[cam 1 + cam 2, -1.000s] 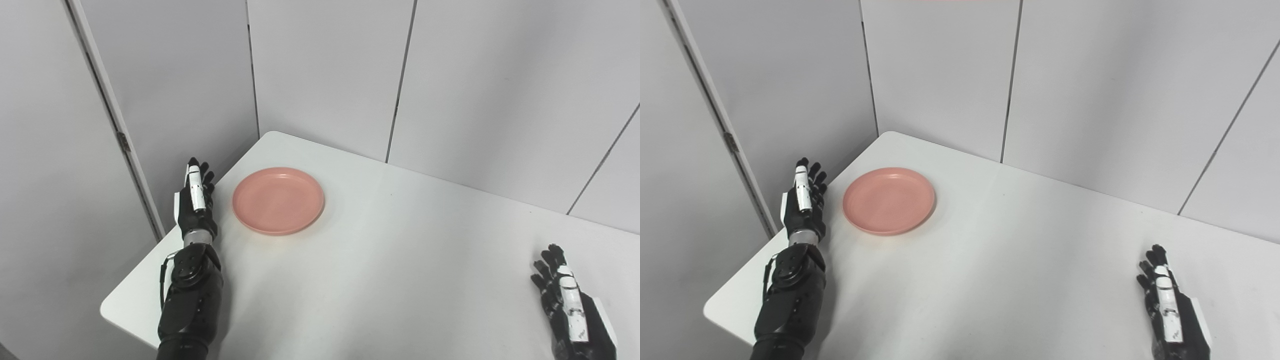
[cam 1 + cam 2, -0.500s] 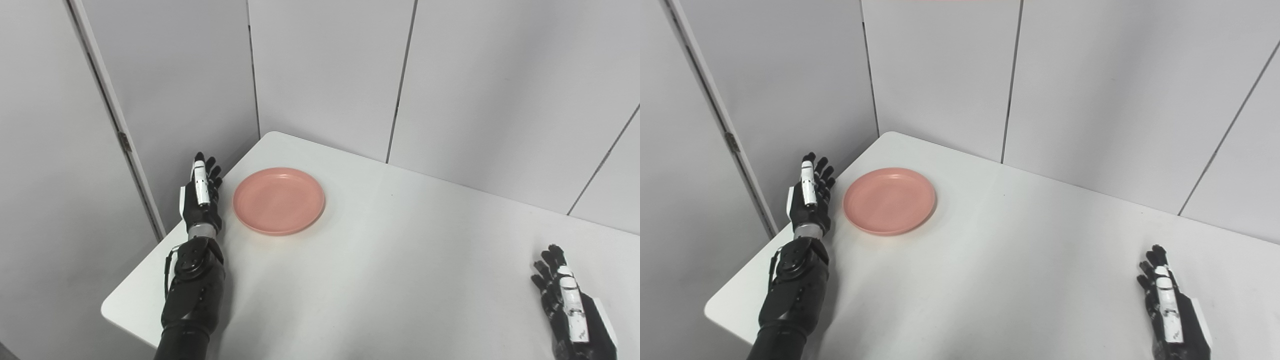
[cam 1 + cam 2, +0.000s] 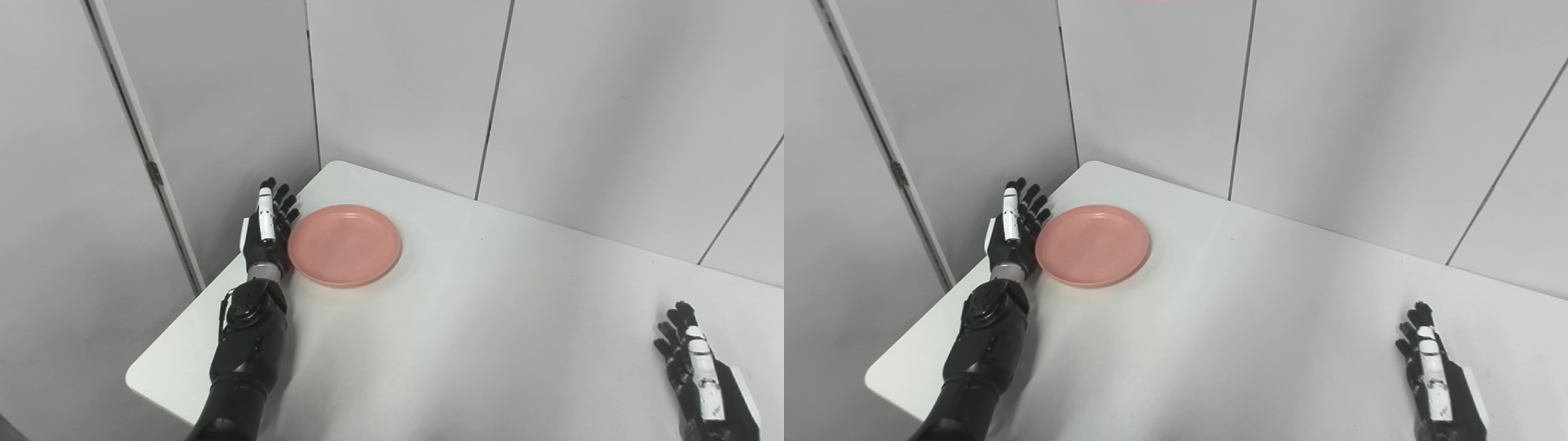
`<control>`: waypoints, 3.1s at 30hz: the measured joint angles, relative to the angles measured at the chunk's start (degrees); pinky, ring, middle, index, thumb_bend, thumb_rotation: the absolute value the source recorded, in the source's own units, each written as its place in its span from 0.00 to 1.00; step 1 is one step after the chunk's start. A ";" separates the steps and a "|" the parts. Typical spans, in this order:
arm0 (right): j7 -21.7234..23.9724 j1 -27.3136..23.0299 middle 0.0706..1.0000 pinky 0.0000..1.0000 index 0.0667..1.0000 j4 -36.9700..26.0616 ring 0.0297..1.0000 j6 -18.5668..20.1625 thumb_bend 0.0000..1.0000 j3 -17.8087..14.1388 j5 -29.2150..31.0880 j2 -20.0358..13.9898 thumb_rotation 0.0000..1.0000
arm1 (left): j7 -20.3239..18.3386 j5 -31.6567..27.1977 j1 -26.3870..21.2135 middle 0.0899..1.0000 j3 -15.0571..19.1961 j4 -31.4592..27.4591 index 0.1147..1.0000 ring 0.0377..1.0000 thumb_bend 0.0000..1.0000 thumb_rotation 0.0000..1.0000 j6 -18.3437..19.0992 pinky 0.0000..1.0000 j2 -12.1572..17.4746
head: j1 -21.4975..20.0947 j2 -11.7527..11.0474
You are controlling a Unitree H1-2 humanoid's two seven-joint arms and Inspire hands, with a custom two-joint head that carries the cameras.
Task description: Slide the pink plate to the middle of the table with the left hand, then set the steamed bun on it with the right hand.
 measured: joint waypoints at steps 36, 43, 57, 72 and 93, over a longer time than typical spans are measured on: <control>-0.39 -0.11 1.00 1.00 1.00 2.79 1.00 -4.07 0.14 0.55 -1.28 0.53 1.00 | -7.12 -0.89 0.20 0.92 -8.70 -3.93 0.92 0.91 0.43 1.00 5.83 0.91 -3.08 | -13.62 2.81; -1.37 -0.08 1.00 1.00 1.00 2.51 1.00 -4.07 0.16 1.34 -2.80 0.76 1.00 | -8.58 -0.64 0.86 0.91 -12.20 -6.68 0.91 0.92 0.44 1.00 7.85 0.92 -5.11 | -16.79 3.34; -3.76 -0.03 1.00 1.00 1.00 2.71 1.00 -4.68 0.21 1.82 -4.67 2.05 1.00 | -11.02 0.60 3.59 0.96 -19.67 -13.59 0.96 0.96 0.37 1.00 13.11 0.98 -8.86 | -22.41 4.83; -5.16 0.01 1.00 1.00 1.00 2.33 0.99 -4.66 0.21 2.49 -6.42 3.01 1.00 | -16.43 2.67 4.13 0.95 -25.42 -13.20 0.94 0.94 0.43 1.00 13.30 0.96 -11.46 | -27.59 6.33; -7.13 0.15 1.00 1.00 1.00 2.08 1.00 -4.47 0.23 3.12 -7.75 4.16 1.00 | -20.53 2.78 5.77 0.92 -26.41 -14.58 0.93 0.92 0.45 1.00 13.30 0.93 -11.28 | -34.27 7.12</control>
